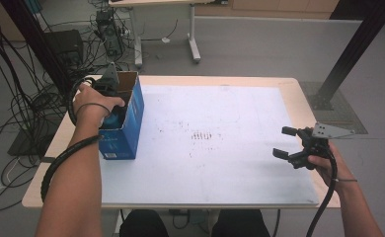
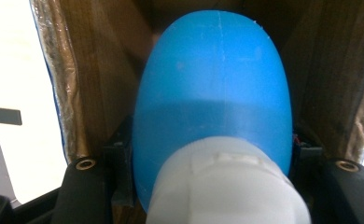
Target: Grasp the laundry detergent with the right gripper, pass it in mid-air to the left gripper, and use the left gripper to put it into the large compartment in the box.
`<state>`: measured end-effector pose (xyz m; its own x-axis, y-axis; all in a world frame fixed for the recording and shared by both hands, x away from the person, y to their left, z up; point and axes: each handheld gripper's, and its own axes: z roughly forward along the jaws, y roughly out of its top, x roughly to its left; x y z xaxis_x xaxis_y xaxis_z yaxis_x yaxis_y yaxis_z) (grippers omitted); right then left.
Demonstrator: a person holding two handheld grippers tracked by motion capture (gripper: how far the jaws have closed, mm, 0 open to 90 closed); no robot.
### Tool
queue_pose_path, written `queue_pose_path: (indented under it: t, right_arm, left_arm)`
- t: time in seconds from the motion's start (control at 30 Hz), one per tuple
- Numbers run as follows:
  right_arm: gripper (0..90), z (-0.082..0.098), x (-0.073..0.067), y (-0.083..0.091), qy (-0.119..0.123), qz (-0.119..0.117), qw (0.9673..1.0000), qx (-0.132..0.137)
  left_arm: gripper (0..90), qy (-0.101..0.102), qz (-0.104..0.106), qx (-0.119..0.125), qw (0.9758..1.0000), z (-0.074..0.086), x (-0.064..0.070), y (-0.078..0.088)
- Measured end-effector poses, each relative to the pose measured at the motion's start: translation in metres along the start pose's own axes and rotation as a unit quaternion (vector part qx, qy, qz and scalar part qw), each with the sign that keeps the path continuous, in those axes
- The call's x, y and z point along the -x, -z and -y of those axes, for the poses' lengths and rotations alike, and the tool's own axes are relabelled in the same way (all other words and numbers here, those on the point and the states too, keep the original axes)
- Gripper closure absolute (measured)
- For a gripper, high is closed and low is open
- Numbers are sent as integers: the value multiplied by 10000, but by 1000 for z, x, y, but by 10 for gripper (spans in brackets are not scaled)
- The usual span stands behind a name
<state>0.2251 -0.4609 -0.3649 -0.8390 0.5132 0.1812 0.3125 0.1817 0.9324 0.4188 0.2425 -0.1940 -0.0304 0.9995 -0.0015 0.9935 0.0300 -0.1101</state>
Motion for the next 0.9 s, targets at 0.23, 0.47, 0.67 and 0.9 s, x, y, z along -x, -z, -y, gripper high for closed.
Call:
queue_pose_path:
  t: [0.23,0.47,0.67,0.9]
  right_arm:
    - [2,-1,1,0,6,-5,10000,7]
    - [2,-1,1,-1,-5,-8,10000,16]
    - [2,0,1,-1,-11,-3,10000,16]
    - [2,1,1,-2,-10,-17,10000,22]
  left_arm:
    - [378,15,11,-19,10000,-1,-1,0]
    - [378,22,18,-28,10000,-2,-1,0]
    - [378,25,21,-21,10000,-1,-2,0]
    - [376,-8,10,-29,10000,-1,-1,0]
